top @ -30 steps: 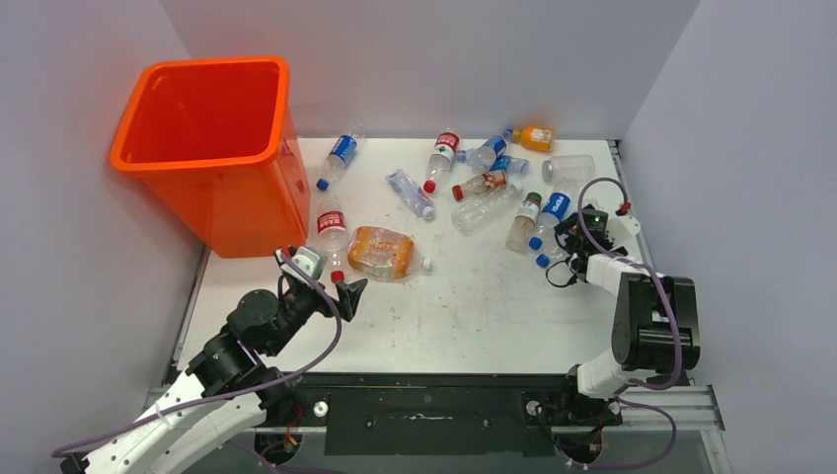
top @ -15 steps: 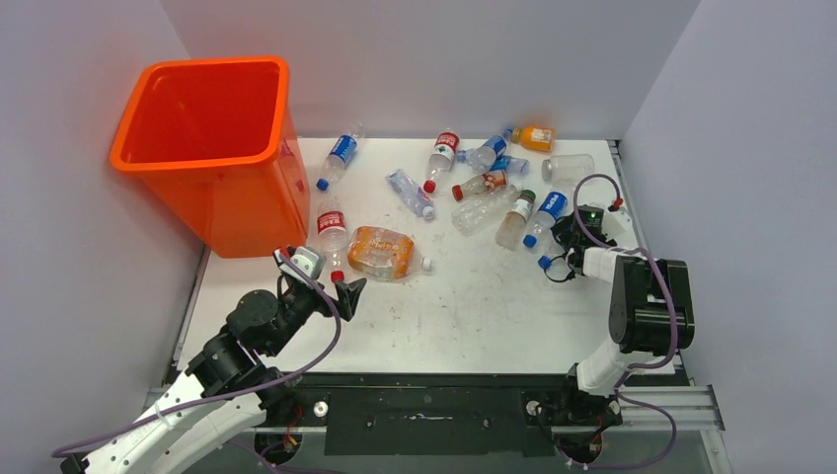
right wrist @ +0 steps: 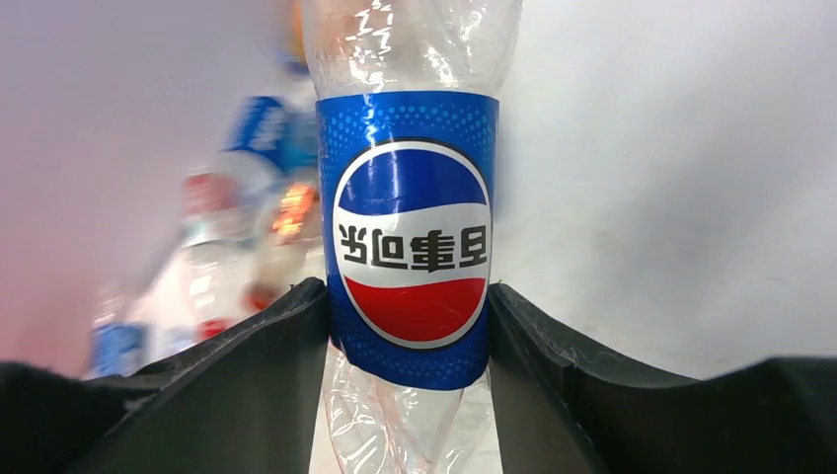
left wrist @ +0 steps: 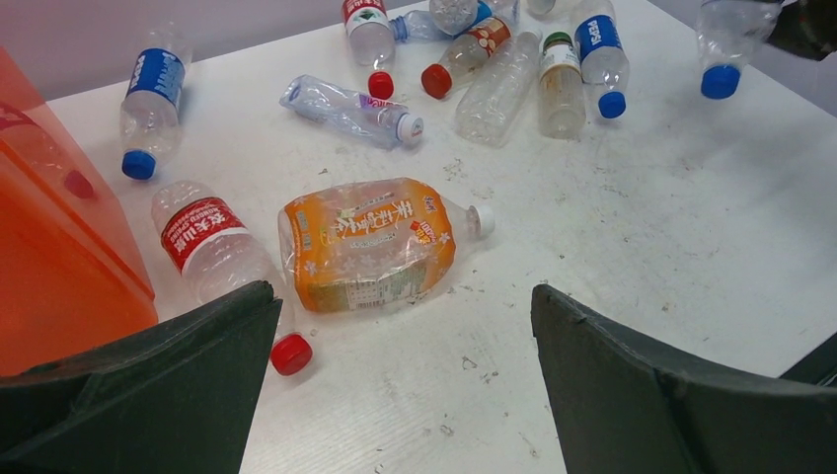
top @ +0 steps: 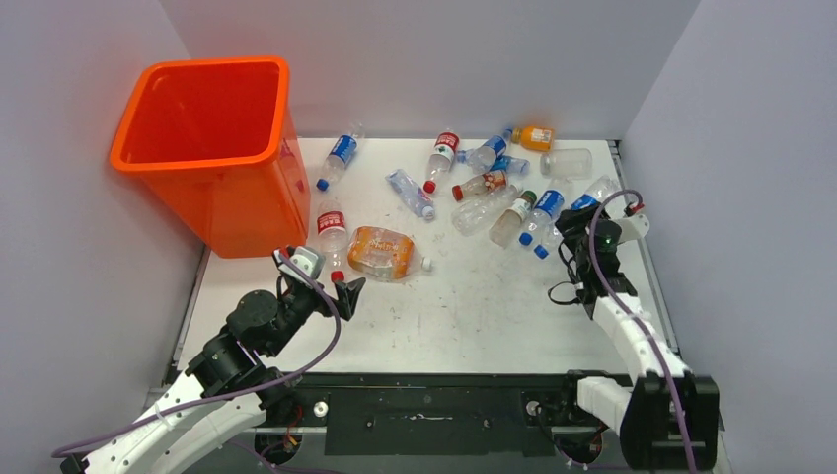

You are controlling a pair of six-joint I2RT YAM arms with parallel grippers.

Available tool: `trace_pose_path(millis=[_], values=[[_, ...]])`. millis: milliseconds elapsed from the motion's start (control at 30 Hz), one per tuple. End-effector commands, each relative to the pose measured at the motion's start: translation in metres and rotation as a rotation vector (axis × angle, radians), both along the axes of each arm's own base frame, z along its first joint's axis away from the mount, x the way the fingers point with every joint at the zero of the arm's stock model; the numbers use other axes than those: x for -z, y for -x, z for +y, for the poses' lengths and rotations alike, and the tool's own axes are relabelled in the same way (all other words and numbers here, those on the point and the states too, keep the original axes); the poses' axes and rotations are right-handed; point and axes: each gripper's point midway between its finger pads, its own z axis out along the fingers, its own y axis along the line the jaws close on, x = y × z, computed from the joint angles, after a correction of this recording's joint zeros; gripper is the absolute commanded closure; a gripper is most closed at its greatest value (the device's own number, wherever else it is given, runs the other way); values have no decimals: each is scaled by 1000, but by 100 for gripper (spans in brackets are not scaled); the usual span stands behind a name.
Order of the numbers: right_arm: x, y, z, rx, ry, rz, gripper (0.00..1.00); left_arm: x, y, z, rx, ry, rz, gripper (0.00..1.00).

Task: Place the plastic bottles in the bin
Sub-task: Pick up the plastic bottle at the center of the board.

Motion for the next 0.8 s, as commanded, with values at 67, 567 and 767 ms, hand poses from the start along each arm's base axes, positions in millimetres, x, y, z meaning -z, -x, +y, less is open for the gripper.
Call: trace_pose_path(millis=[67,567,767], values=[[-115,41,94,-375,-75,-412,56,-21,0,1,-12,74,-32,1],[-208,201,264,-1136,-373,-920,57,-97,80,-87,657,872,62,4],[-213,232,301,-1177,-365,-983,58,-82,83,-121,726,806,143,4]])
